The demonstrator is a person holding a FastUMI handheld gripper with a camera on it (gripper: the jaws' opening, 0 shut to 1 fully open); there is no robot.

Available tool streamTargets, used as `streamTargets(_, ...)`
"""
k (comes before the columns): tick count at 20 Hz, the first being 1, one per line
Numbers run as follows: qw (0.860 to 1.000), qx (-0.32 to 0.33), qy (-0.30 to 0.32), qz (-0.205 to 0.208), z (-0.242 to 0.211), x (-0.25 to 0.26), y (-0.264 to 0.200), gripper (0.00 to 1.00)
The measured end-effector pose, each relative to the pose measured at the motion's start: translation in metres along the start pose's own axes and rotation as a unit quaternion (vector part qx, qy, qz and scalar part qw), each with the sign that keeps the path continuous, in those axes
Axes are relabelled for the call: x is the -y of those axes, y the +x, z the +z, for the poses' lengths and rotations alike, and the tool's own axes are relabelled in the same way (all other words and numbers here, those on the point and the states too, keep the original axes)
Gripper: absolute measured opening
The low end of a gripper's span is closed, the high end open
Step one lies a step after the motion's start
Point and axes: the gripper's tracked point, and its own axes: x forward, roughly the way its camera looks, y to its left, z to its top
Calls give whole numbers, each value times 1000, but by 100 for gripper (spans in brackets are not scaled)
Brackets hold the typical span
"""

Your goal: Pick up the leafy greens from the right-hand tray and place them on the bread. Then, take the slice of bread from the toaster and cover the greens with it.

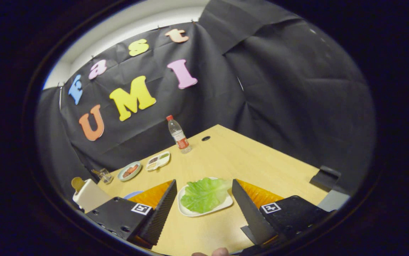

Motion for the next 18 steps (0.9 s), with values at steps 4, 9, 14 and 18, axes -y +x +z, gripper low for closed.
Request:
streamTargets(4, 997, -34, 70, -26, -14, 20, 40, 95)
streamTargets(9, 993, -56, 91, -49, -27, 34, 74, 96)
streamTargets(14, 987, -76, 129, -55, -37, 42, 93, 95)
streamTargets(18, 983, -78, 159, -55, -36, 38, 111, 82)
